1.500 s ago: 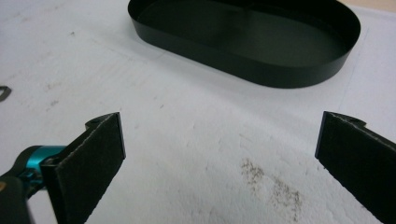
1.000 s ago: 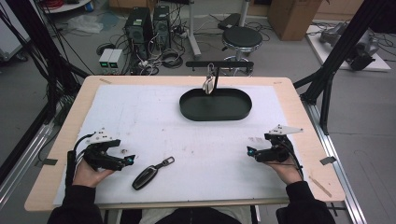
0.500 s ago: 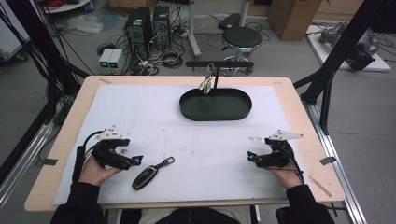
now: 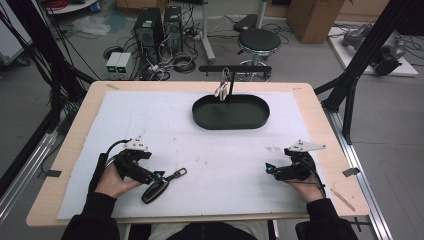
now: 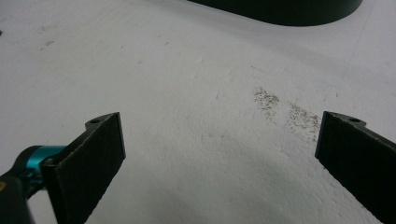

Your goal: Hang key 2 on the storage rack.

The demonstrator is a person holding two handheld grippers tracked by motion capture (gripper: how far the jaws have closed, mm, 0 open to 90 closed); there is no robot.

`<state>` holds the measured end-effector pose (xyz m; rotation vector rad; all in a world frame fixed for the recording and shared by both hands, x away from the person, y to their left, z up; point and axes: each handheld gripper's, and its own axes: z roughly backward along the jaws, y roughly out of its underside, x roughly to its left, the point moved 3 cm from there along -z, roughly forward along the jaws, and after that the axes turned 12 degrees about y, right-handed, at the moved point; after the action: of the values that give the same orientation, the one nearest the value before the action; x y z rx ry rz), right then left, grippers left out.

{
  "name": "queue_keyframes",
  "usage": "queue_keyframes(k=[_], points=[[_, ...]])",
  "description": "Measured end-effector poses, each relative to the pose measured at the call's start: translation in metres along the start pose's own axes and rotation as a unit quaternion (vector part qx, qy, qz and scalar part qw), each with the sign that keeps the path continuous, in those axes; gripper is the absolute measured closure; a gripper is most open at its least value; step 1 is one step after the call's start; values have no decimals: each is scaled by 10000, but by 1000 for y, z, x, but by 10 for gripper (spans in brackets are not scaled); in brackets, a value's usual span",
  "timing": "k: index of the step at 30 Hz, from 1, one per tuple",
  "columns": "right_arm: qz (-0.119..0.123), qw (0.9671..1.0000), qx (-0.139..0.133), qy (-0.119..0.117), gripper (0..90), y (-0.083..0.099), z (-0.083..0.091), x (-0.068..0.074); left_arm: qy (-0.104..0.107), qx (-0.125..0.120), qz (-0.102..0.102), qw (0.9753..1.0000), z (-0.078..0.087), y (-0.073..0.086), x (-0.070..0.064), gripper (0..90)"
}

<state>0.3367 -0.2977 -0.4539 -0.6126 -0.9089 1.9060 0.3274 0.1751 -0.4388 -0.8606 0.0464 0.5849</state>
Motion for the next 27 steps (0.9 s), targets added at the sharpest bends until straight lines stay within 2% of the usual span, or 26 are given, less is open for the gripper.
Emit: queue_keyframes(k=[8,11,17,21,27], points=[[-20,10000,34,-10,8,1,0,0,25,162,-25,9999,-12,-3,-6,83],[-1,10000,36,10,8,2,0,0,74,295,-85,9995,-19,-5,-11,85],[19,10000,43,23,8,2,0,1,148,720,-196,9971,-37,-6,-19,111],[10,10000,61,0,8,3,0,0,162,859,-270,9958,-44,-8,-23,151],[10,9999,99,16,8,4,0,0,-101,988,-367,9944,-47,-9,-28,218]])
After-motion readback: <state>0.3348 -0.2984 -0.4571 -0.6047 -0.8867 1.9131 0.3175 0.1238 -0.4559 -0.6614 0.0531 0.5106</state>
